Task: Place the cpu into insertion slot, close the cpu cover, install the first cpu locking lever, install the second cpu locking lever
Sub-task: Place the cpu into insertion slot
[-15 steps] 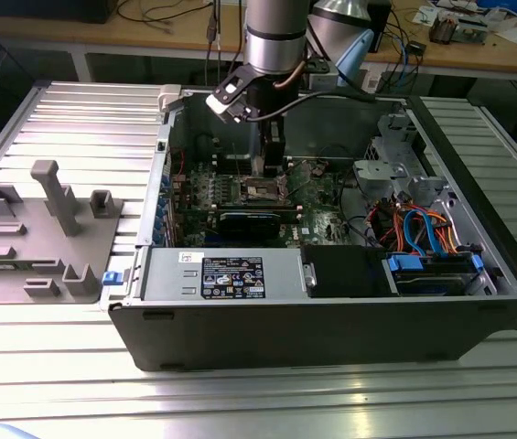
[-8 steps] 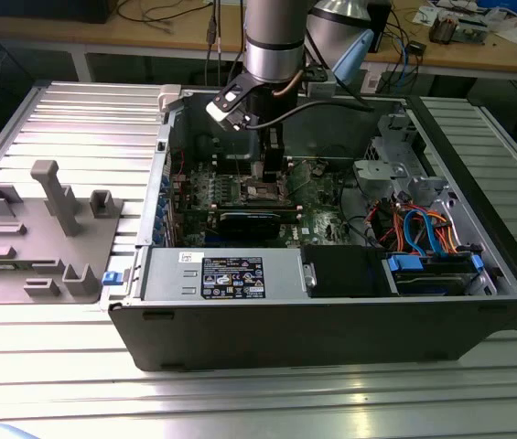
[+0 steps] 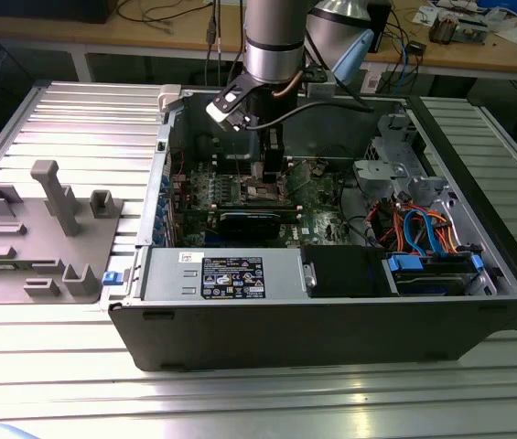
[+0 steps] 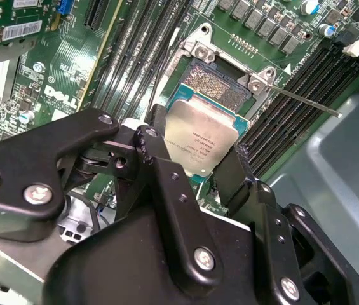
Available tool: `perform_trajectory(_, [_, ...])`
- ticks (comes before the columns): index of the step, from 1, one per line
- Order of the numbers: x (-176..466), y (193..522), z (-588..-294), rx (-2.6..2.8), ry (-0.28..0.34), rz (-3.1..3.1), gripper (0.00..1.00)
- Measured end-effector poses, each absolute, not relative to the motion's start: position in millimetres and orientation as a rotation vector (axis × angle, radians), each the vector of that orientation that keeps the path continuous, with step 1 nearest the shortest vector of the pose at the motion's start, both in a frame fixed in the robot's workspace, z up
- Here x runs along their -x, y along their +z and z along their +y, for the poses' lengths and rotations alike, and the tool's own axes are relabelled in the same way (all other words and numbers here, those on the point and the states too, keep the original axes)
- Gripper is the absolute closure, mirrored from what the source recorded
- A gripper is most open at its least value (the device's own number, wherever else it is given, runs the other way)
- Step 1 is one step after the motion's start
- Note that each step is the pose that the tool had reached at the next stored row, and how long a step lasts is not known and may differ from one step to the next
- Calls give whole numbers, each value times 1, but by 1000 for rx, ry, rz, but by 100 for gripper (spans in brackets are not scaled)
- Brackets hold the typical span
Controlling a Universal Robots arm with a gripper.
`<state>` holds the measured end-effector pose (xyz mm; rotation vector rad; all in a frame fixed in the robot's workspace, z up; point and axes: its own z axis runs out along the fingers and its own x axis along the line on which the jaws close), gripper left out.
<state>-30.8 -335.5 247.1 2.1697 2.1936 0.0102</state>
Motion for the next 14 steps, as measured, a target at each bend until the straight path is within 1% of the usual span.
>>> perform_trajectory(14, [31, 237, -335, -2170, 10, 2194, 45])
